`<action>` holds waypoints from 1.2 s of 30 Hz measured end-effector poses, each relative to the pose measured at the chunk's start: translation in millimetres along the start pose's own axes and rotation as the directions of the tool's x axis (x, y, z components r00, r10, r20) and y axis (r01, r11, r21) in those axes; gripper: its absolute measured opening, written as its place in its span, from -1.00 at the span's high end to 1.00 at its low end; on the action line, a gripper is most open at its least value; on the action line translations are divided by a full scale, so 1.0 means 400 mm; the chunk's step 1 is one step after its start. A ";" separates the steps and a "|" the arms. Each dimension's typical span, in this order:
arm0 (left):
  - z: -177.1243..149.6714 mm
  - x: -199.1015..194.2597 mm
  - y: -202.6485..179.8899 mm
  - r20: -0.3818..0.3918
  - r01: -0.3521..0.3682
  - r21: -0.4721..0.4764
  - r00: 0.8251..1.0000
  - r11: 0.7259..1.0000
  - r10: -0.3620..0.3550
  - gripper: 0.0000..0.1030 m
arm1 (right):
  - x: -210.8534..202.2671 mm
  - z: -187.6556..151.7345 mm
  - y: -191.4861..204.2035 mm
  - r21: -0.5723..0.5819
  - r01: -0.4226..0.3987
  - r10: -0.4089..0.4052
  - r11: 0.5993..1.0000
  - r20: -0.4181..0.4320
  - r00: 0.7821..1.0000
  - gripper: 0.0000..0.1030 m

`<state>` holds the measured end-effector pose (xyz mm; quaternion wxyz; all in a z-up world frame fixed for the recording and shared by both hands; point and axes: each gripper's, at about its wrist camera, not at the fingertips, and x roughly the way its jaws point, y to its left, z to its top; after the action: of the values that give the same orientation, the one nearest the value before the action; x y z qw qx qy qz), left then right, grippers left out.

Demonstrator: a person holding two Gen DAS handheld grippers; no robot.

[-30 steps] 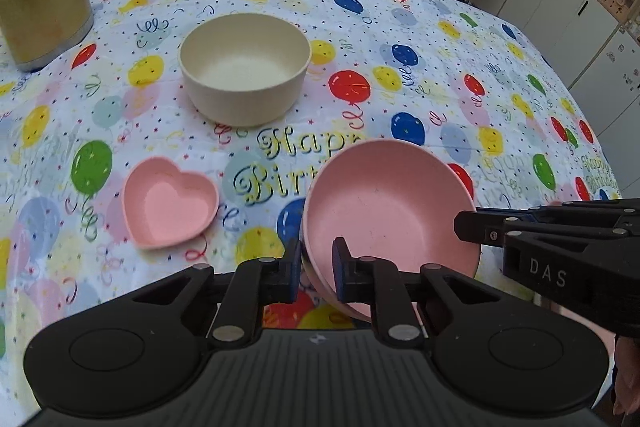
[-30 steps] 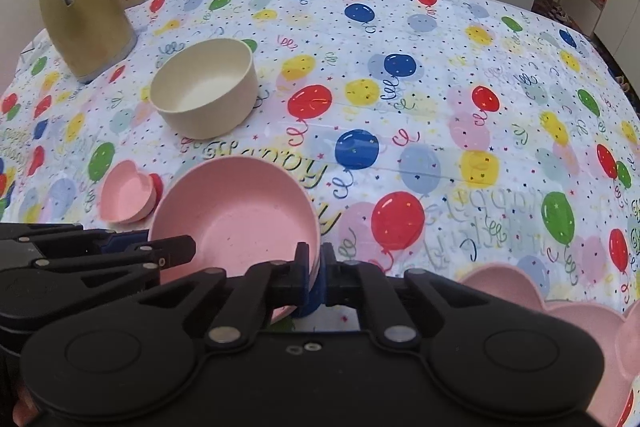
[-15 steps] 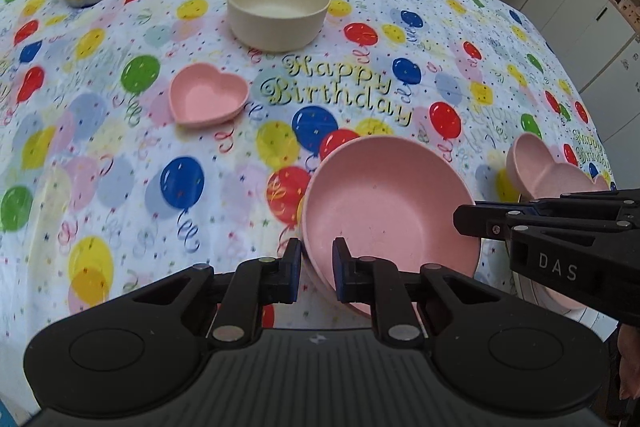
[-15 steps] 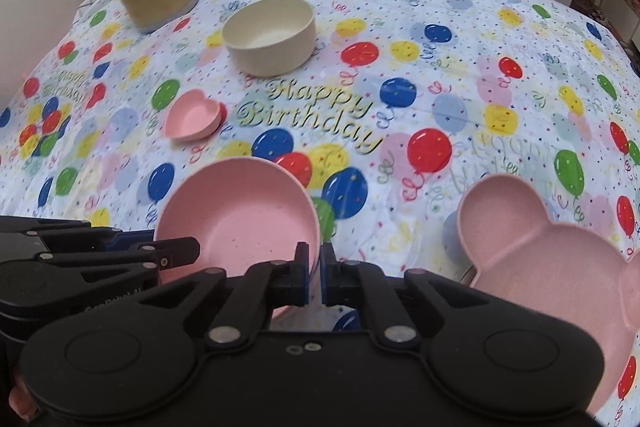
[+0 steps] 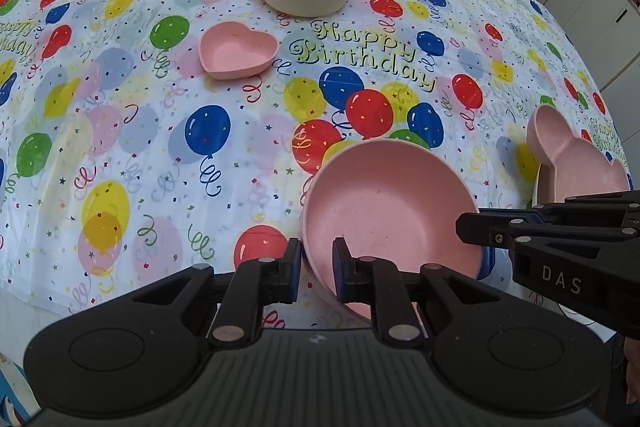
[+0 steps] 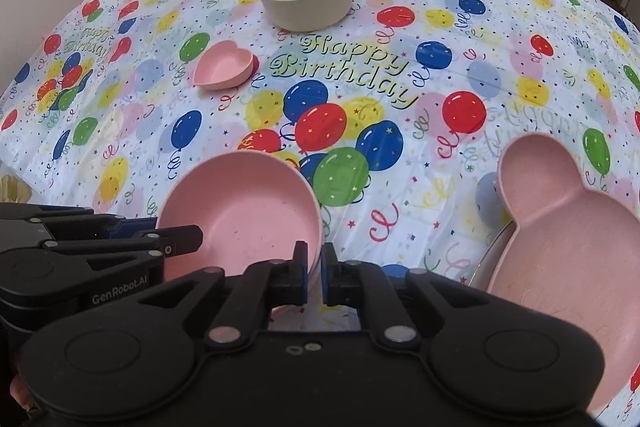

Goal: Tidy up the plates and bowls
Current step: 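Lift the pink bowl with both grippers and carry it over the bear plate, then lower the pink bowl onto the bear plate and open both grippers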

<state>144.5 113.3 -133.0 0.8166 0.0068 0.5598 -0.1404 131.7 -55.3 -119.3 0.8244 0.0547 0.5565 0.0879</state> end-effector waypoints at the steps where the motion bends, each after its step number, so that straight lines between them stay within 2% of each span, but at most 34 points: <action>1: -0.001 0.001 0.001 -0.002 0.001 -0.001 1.000 1.000 -0.001 0.69 | 0.001 -0.001 0.000 0.003 0.000 0.000 1.000 -0.003 1.000 0.90; 6: 0.001 0.000 0.007 -0.002 0.008 -0.001 1.000 1.000 -0.008 0.69 | 0.008 -0.001 -0.001 0.022 -0.013 0.014 1.000 -0.018 1.000 0.81; 8: 0.003 -0.004 0.009 0.003 0.011 -0.001 1.000 1.000 -0.011 0.69 | 0.006 0.001 0.001 0.023 -0.009 0.009 1.000 -0.013 1.000 0.64; 19: 0.028 -0.055 0.043 0.054 0.032 -0.012 0.998 0.999 -0.031 0.68 | -0.033 0.037 -0.002 0.023 0.013 -0.014 1.000 0.041 0.999 0.54; 34: 0.137 -0.114 0.069 0.184 0.048 0.029 0.982 0.998 -0.053 0.68 | -0.080 0.130 0.013 0.013 0.036 -0.038 0.999 0.136 0.990 0.34; 36: 0.154 -0.116 0.073 0.197 0.043 0.032 0.979 0.999 -0.049 0.61 | -0.085 0.147 0.015 0.014 0.033 -0.035 0.999 0.151 0.988 0.32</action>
<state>192.1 141.3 -71.7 0.8645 -0.0088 0.4741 -0.1669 173.1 -55.9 -65.2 0.8654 0.0565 0.4935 0.0662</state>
